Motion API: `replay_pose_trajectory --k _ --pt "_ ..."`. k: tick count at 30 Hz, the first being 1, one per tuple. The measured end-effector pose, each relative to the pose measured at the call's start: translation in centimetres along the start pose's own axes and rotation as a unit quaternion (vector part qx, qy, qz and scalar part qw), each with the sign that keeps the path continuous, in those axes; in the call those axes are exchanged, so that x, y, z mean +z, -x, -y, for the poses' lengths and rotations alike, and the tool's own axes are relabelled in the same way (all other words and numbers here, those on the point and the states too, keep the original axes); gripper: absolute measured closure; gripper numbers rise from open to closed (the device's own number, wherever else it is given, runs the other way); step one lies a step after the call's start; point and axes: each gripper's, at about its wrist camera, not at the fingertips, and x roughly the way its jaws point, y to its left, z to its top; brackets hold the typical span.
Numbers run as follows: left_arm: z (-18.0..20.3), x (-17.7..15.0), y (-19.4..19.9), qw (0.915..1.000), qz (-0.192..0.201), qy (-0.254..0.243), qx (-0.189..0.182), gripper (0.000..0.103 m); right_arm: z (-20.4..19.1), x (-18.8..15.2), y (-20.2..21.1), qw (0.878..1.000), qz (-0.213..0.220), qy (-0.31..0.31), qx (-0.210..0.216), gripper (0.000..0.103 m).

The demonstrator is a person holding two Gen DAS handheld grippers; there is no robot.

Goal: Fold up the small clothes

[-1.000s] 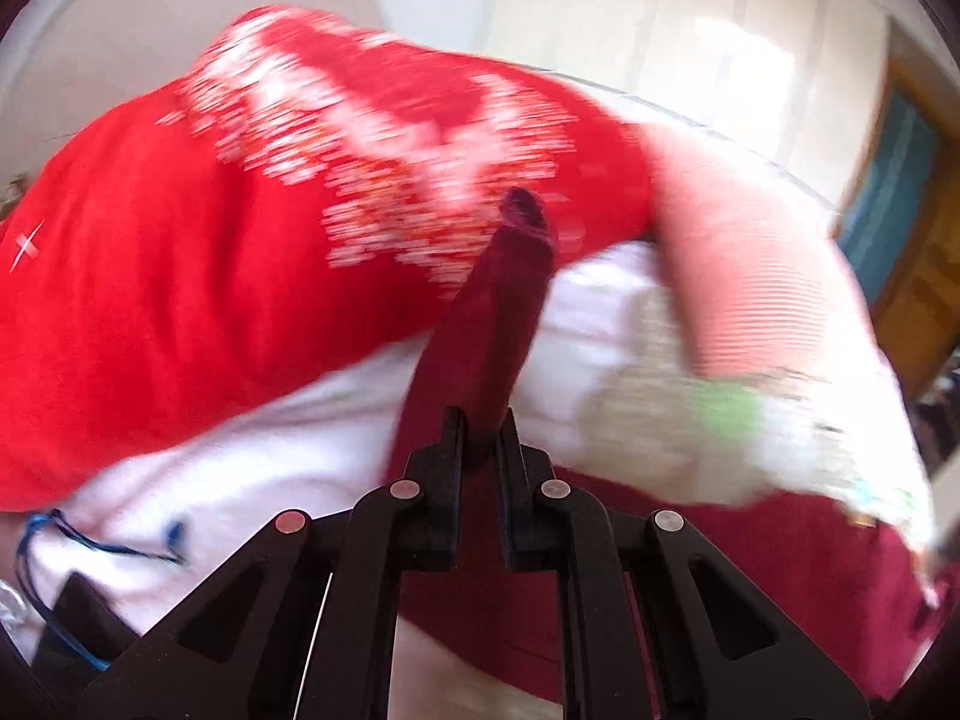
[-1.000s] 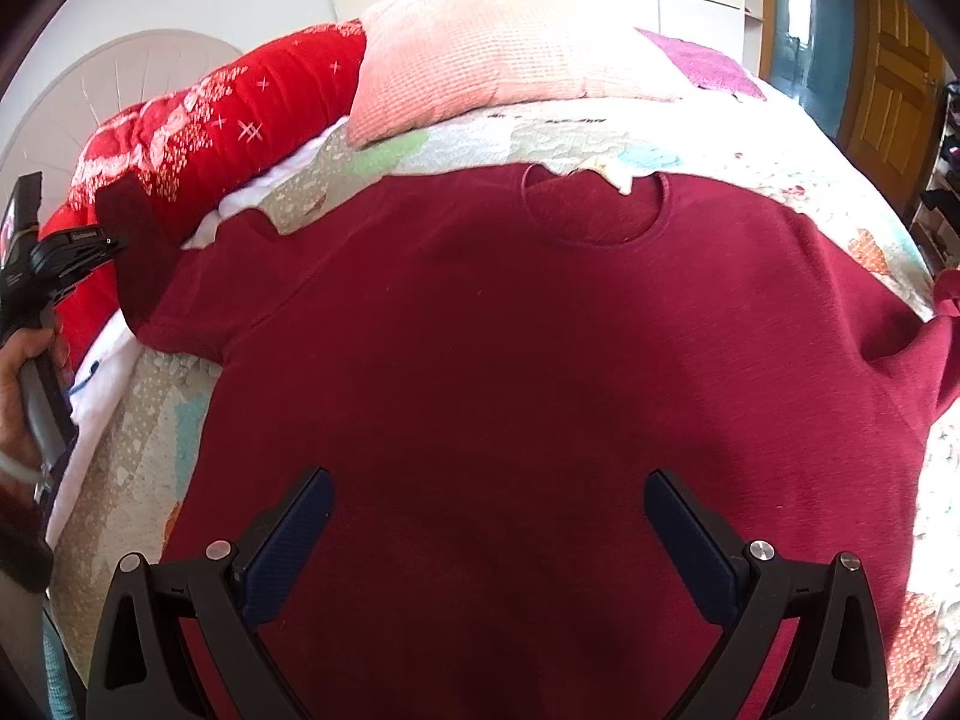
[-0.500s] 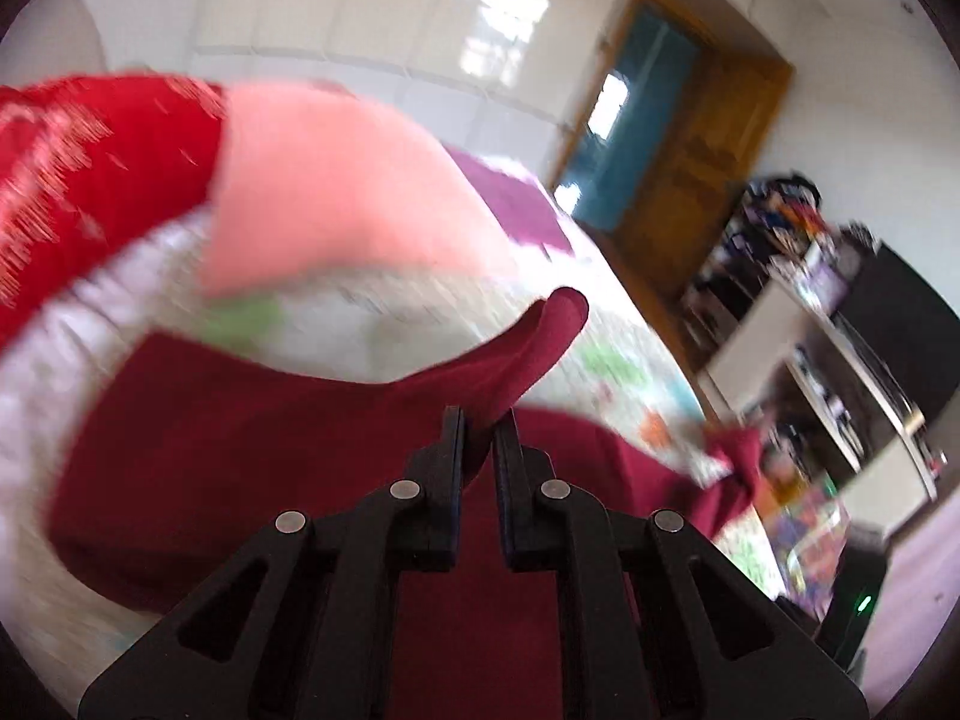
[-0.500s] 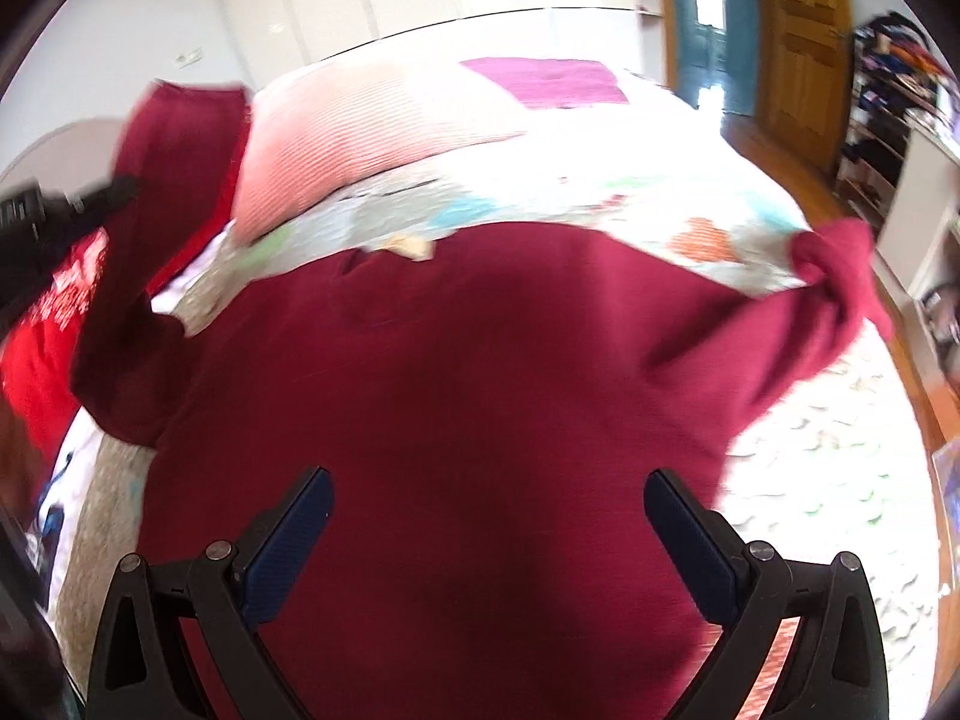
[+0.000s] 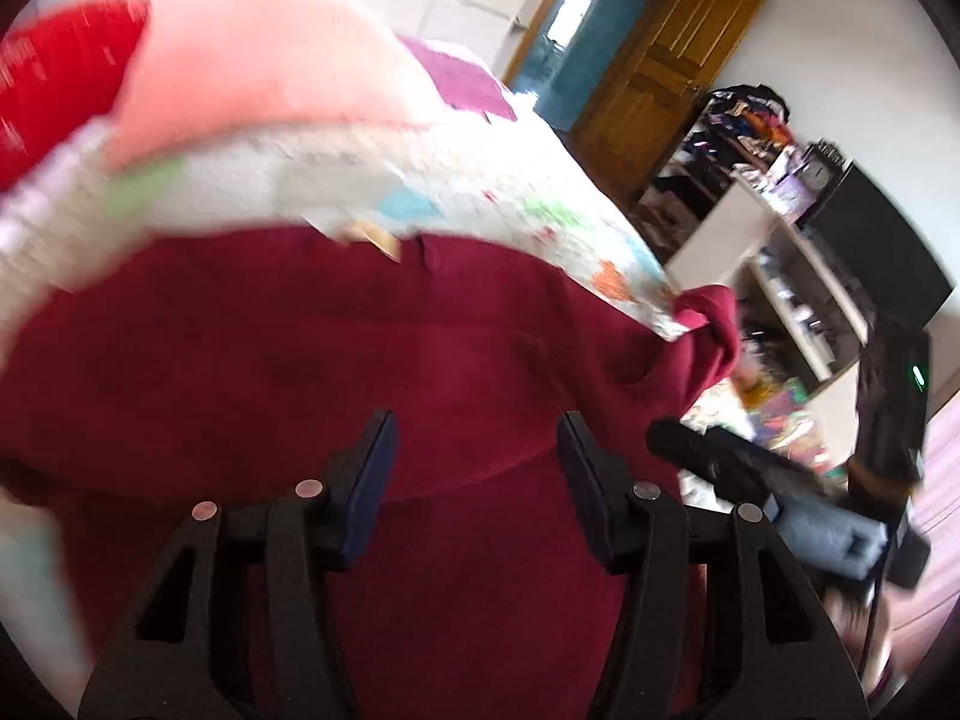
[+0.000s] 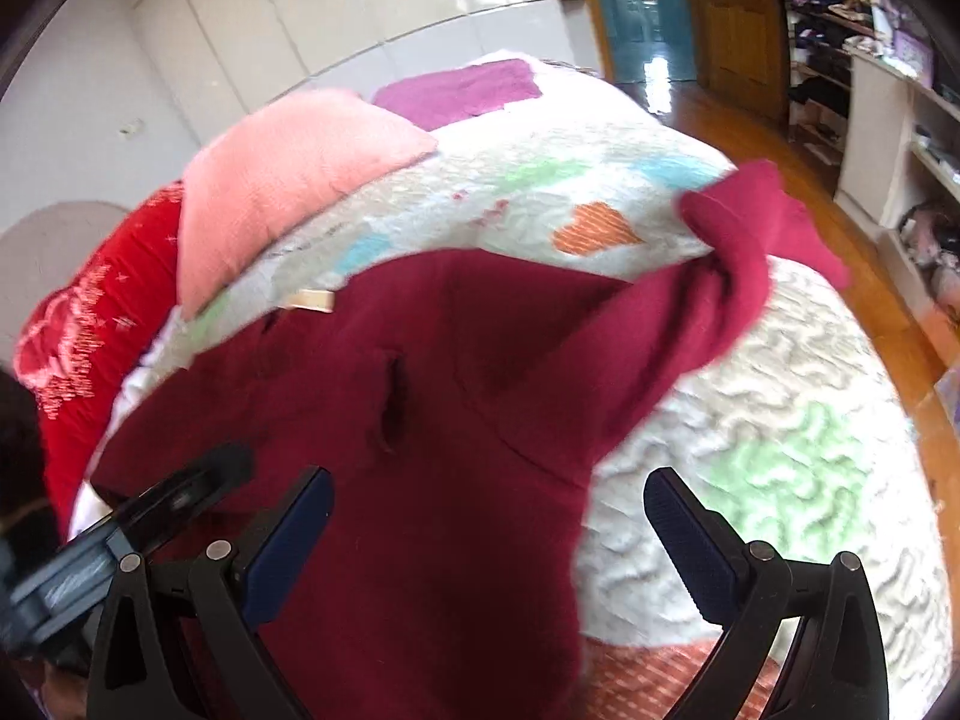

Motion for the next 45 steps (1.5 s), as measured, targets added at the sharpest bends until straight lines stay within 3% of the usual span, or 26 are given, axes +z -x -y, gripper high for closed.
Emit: replay_pose_trajectory --k 3,7,12,13,14,16,19,21,23,26,29,33,37,39,42,45 --pt "-2.0 -0.1 4.0 0.9979 0.031 -0.009 0.056 0.048 -1.6 1.0 -0.8 1.000 -0.003 0.026 0.013 0.000" --pt "-7.0 -0.2 7.4 0.9882 0.066 0.013 0.138 0.048 -4.7 1.7 -3.5 0.996 -0.010 0.087 0.014 0.006" --pt "-12.5 -0.3 9.6 0.9793 0.076 0.072 0.173 0.048 -7.0 2.1 -9.3 0.988 -0.062 0.137 -0.021 0.047" --pt "-13.3 -0.5 10.0 0.9778 0.079 0.080 0.177 0.048 -7.2 2.1 -9.9 0.987 -0.058 0.145 -0.026 0.056" --pt "-13.7 -0.5 10.1 0.9766 0.082 0.084 0.180 0.048 -7.4 2.1 -9.8 0.987 -0.046 0.154 -0.025 0.076" --pt "-14.1 -0.4 10.1 0.9744 0.088 0.093 0.185 0.048 -7.7 2.4 -8.7 0.984 -0.021 0.172 -0.043 0.095" --pt "-14.1 -0.4 9.5 0.9737 0.091 0.101 0.183 0.048 -7.2 3.4 -5.7 0.984 0.024 0.175 -0.031 0.099" --pt "-13.7 -0.6 8.8 0.9754 0.083 0.096 0.180 0.048 -6.6 4.2 -3.8 0.978 0.064 0.182 -0.077 0.099" --pt "-13.4 -0.8 7.7 0.9767 0.071 0.090 0.182 0.048 -5.9 5.1 -3.3 0.978 0.076 0.170 -0.097 0.100" --pt "-12.5 -1.3 5.2 0.9806 0.039 0.079 0.175 0.048 -4.2 6.2 -5.0 0.986 0.048 0.135 -0.087 0.100" --pt "-12.0 -1.5 3.5 0.9796 0.022 0.067 0.189 0.048 -3.4 6.1 -7.7 0.981 -0.002 0.137 -0.138 0.100" --pt "-13.1 -1.0 1.7 0.9726 0.014 0.068 0.222 0.048 -2.2 5.3 -4.9 0.993 0.016 0.088 -0.076 0.099" --pt "-15.8 -0.4 -0.2 0.9620 -0.006 0.097 0.255 0.048 -5.0 4.0 -3.9 0.992 -0.006 0.122 0.010 0.099" --pt "-17.2 -0.4 -1.0 0.9594 -0.022 0.117 0.256 0.047 -6.6 3.6 -5.0 0.989 -0.025 0.142 0.020 0.099" --pt "-18.3 -0.6 -1.3 0.9595 -0.024 0.134 0.247 0.045 -8.0 3.0 -8.5 0.985 -0.053 0.167 -0.008 0.099" --pt "-18.3 -0.8 -0.5 0.9591 -0.026 0.137 0.247 0.045 -8.0 2.5 -9.8 0.987 -0.063 0.149 -0.020 0.099"
